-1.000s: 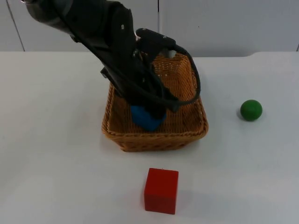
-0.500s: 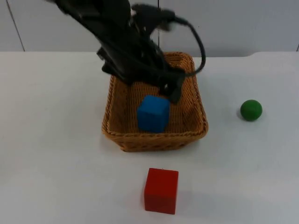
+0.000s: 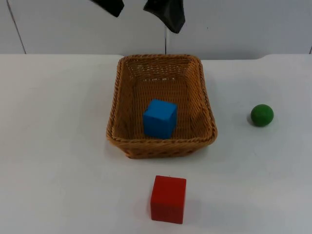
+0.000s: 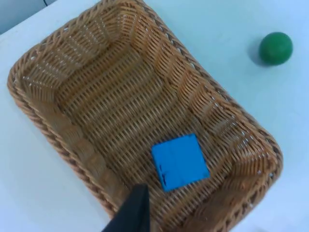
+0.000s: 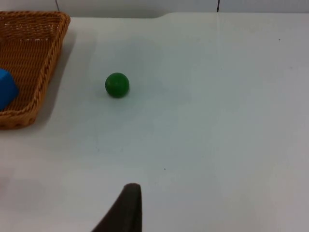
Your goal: Place all geometric objects except the red cube into the basket.
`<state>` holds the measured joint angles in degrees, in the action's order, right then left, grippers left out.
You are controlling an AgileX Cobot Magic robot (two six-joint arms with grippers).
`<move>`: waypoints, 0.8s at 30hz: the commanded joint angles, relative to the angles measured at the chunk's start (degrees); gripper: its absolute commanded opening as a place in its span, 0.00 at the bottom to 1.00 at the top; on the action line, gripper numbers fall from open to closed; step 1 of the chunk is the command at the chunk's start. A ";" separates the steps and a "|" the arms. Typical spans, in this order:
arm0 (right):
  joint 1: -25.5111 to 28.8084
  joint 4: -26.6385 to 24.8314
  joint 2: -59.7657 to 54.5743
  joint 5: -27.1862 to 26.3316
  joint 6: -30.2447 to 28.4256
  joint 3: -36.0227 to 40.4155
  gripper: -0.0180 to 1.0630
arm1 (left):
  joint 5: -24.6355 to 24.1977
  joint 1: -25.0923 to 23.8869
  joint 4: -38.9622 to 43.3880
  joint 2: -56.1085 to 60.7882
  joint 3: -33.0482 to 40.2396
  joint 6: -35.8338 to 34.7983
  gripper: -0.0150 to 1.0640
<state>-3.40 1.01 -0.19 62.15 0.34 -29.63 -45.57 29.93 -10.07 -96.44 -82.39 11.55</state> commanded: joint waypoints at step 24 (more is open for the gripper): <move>0.36 0.27 0.19 -0.35 0.00 0.04 0.99 | 4.30 -23.03 -4.15 25.11 32.11 0.00 0.99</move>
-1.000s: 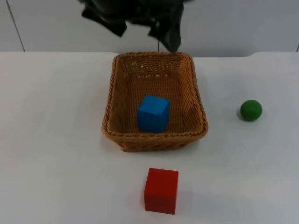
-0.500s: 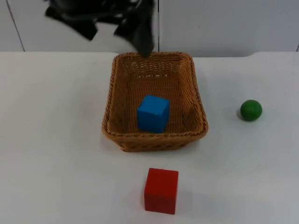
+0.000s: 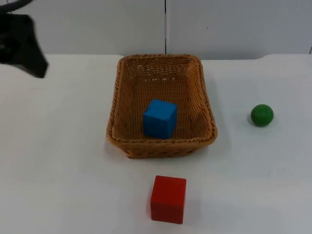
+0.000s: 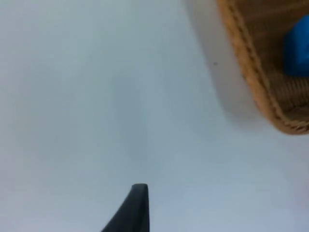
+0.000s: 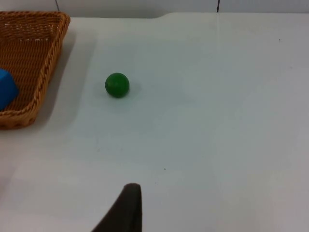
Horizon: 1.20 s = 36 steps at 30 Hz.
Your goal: Place all geometric objects except the red cube into the basket.
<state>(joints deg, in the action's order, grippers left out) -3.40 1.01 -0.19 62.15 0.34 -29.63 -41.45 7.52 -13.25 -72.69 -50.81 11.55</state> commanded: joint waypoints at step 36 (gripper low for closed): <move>0.36 -1.65 -22.73 -9.71 0.29 -3.84 0.99 | -0.68 -5.64 0.28 29.83 17.49 -0.32 0.99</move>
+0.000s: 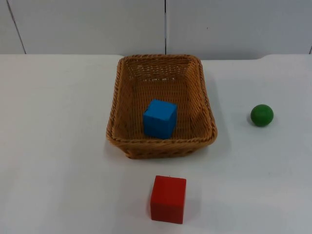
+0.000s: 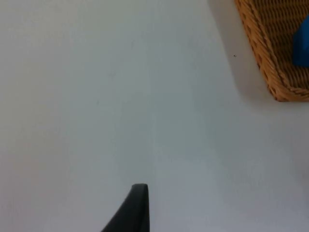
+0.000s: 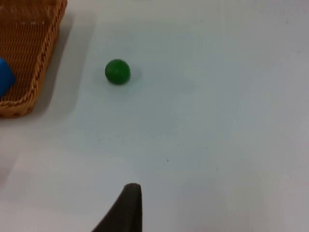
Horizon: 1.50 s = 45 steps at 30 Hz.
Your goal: Place all geometric objects except the red cube into the basket.
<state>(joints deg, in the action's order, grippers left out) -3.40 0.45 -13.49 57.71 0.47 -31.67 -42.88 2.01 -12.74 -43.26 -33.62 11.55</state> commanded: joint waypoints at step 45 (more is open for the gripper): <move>-11.95 -2.55 -112.38 -23.56 -4.12 -56.75 0.98 | 0.76 -0.13 -0.19 0.40 0.30 -0.32 0.99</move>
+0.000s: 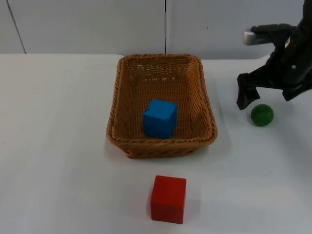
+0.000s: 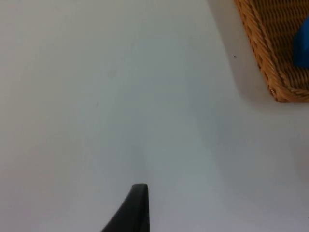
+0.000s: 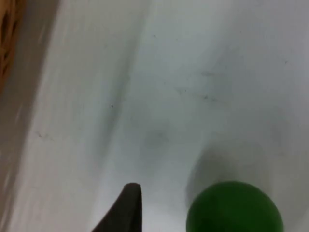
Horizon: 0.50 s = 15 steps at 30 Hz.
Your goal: Place all geometric objects except the red cube into the basket.
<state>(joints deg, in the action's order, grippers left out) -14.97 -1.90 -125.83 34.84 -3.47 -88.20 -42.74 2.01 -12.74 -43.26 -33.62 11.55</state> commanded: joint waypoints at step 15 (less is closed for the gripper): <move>-0.37 -0.33 -0.04 0.28 1.41 -0.21 0.63 | 0.62 -0.13 -0.19 0.40 0.30 -0.32 0.99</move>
<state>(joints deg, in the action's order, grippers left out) -14.97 -1.90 -125.92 35.34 -2.55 -88.20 -42.74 2.01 -12.74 -43.26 -33.62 11.55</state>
